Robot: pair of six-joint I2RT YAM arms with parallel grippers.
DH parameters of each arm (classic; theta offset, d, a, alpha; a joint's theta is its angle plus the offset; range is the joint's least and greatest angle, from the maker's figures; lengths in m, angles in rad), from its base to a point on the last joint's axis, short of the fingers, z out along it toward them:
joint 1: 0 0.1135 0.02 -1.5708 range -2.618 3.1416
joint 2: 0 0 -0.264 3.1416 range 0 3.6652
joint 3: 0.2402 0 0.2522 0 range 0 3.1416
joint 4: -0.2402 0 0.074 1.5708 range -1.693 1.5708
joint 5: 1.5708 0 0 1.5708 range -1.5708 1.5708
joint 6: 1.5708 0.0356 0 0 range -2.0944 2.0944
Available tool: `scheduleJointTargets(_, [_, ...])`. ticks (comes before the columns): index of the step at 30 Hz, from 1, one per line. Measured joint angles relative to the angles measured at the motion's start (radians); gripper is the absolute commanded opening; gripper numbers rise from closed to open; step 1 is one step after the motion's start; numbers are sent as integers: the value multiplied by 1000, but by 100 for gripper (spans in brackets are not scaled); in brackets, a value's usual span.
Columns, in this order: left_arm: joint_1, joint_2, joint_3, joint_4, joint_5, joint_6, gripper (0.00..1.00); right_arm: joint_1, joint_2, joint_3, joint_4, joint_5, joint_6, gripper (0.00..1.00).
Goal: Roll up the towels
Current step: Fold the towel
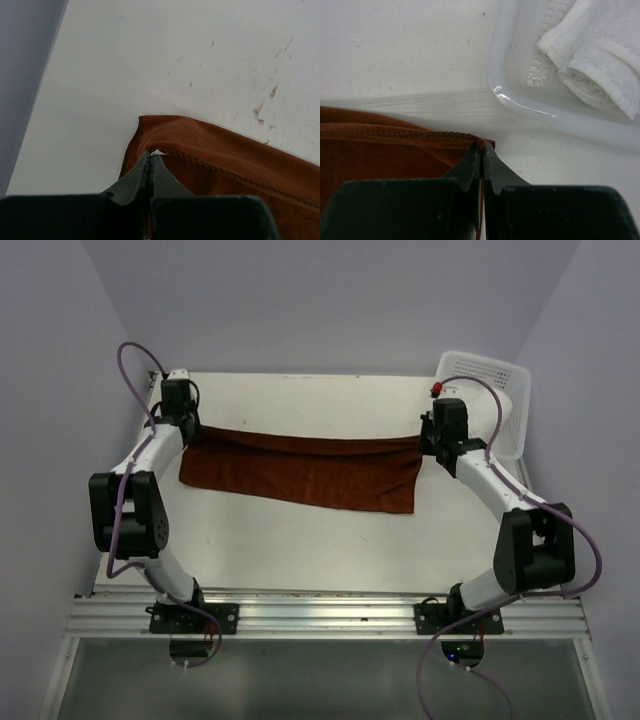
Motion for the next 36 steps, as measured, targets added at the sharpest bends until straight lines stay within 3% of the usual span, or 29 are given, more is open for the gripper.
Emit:
scheduleJointTargets(7, [5, -62, -47, -3, -1, 0, 0, 0, -79, -59, 80, -18, -30, 0])
scheduleJointTargets(36, [21, -148, -177, -26, -52, -4, 0, 6, -256, -351, 103, -95, 3, 1])
